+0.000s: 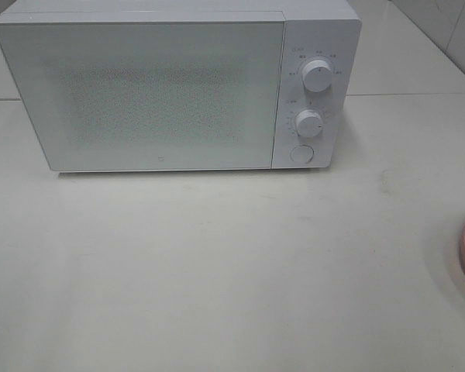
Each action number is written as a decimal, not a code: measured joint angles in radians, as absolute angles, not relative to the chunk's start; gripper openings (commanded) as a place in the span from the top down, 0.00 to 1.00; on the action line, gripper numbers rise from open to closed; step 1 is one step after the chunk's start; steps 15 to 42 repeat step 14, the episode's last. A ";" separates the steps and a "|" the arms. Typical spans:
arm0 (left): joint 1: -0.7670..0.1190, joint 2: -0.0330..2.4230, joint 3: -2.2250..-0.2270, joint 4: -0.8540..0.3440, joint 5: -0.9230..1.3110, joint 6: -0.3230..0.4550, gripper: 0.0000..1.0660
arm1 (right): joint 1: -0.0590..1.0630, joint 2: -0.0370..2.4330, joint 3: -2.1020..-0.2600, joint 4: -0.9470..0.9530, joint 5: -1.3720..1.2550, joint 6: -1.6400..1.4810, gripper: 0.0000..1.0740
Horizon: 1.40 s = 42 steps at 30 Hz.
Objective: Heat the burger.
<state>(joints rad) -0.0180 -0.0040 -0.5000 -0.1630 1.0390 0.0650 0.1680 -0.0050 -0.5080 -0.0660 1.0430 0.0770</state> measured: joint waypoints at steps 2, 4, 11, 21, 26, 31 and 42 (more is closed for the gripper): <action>-0.018 -0.004 -0.500 -0.163 1.039 0.065 0.09 | 0.168 -0.005 -0.508 -0.066 1.043 0.077 0.29; -0.018 -0.004 -0.500 -0.163 1.039 0.065 0.09 | 0.168 -0.005 -0.508 -0.066 1.043 0.077 0.29; -0.018 -0.004 -0.500 -0.163 1.039 0.065 0.09 | 0.168 -0.005 -0.508 -0.066 1.043 0.077 0.29; -0.018 -0.004 -0.500 -0.163 1.039 0.065 0.09 | 0.168 -0.005 -0.508 -0.066 1.043 0.077 0.29; -0.018 -0.004 -0.500 -0.163 1.039 0.065 0.09 | 0.168 -0.005 -0.508 -0.066 1.043 0.077 0.29; -0.018 -0.004 -0.500 -0.163 1.039 0.065 0.09 | 0.168 -0.005 -0.508 -0.066 1.043 0.077 0.29; -0.018 -0.004 -0.500 -0.163 1.039 0.065 0.09 | 0.168 -0.005 -0.508 -0.066 1.043 0.077 0.29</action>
